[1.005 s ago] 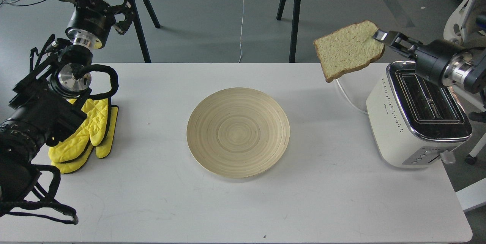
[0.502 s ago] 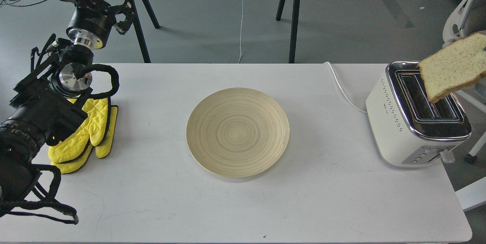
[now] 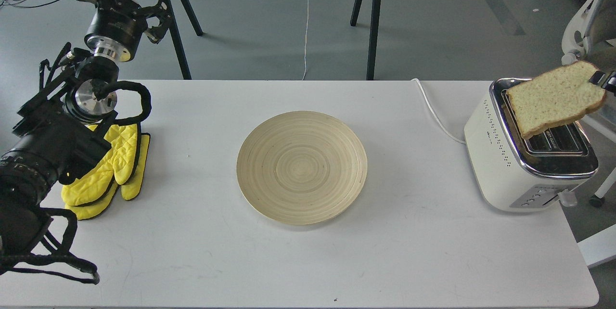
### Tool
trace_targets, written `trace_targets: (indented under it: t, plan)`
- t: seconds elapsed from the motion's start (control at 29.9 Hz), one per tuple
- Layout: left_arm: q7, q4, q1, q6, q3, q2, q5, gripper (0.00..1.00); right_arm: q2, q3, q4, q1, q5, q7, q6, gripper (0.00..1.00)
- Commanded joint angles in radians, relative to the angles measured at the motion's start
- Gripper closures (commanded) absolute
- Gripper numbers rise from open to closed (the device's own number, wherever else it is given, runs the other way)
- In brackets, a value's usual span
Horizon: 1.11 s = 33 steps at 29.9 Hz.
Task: Put bread in toaster with right arm
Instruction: 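Lower the bread slice into the toaster slot with the right gripper, then release the bread and raise the right gripper away from the toaster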
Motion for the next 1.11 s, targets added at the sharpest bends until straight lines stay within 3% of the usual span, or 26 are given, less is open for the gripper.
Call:
trace_targets:
  t: [0.0, 0.54, 0.87, 0.94, 1.07]
  plan:
    - [0.000, 0.000, 0.000, 0.000, 0.000, 0.000, 0.000, 0.00, 0.025, -0.009, -0.014, 0.000, -0.011, -0.001, -0.009, 1.00]
    - [0.000, 0.000, 0.000, 0.000, 0.000, 0.000, 0.000, 0.00, -0.024, -0.008, -0.004, -0.006, -0.013, 0.008, -0.004, 1.00]
    - [0.000, 0.000, 0.002, 0.000, 0.000, 0.000, 0.000, 0.00, 0.011, -0.017, -0.013, -0.029, -0.017, 0.008, -0.009, 0.99]
    - [-0.002, 0.000, 0.000, 0.000, 0.000, 0.000, 0.000, 0.00, 0.034, -0.017, -0.013, -0.029, -0.020, 0.008, -0.009, 0.92]
    - [0.000, 0.000, 0.002, 0.000, 0.000, 0.000, 0.000, 0.00, 0.064, -0.002, -0.010, -0.029, -0.014, 0.008, -0.011, 0.62]
